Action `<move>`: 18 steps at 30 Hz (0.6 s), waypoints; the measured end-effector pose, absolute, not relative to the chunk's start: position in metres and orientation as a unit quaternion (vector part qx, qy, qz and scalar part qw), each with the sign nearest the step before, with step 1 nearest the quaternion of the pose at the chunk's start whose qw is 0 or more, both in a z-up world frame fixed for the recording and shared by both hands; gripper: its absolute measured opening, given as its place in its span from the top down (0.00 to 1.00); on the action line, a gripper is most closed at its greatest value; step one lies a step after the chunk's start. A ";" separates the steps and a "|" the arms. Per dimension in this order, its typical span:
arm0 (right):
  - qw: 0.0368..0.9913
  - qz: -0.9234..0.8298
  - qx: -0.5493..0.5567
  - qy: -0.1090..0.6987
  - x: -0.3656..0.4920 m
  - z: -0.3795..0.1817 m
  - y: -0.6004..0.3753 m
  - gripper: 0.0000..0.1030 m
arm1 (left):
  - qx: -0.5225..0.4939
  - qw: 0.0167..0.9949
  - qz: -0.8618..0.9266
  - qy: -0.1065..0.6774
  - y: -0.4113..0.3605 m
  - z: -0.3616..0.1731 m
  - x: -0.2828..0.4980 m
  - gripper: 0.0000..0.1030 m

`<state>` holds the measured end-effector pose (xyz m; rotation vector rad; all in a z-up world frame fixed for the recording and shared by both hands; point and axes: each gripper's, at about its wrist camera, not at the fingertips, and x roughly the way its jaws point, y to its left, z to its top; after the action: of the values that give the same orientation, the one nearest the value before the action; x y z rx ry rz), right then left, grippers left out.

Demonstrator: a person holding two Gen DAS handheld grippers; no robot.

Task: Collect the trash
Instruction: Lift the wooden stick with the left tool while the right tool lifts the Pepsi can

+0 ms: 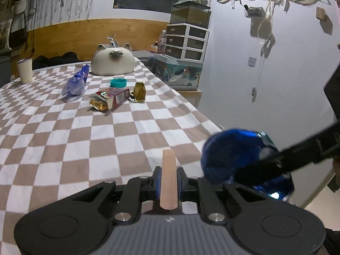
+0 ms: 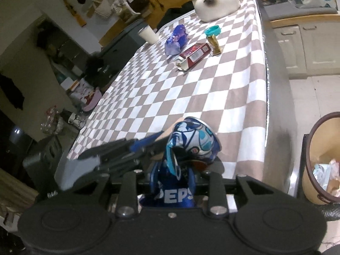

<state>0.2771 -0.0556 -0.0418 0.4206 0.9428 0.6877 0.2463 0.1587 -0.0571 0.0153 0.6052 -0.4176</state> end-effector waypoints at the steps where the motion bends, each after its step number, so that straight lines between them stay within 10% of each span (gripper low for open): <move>1: 0.815 0.322 0.195 0.441 0.277 -0.041 -0.054 0.69 | 0.009 0.933 -0.203 0.297 0.157 -0.058 0.244 0.85; 18: 0.829 0.320 0.172 0.426 0.265 -0.034 -0.054 0.74 | 0.011 0.933 -0.176 0.315 0.150 -0.061 0.236 0.85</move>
<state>0.2654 -0.0540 -0.0341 0.3644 0.9037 0.6794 0.2365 0.1496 -0.0610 0.0217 0.6445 -0.3599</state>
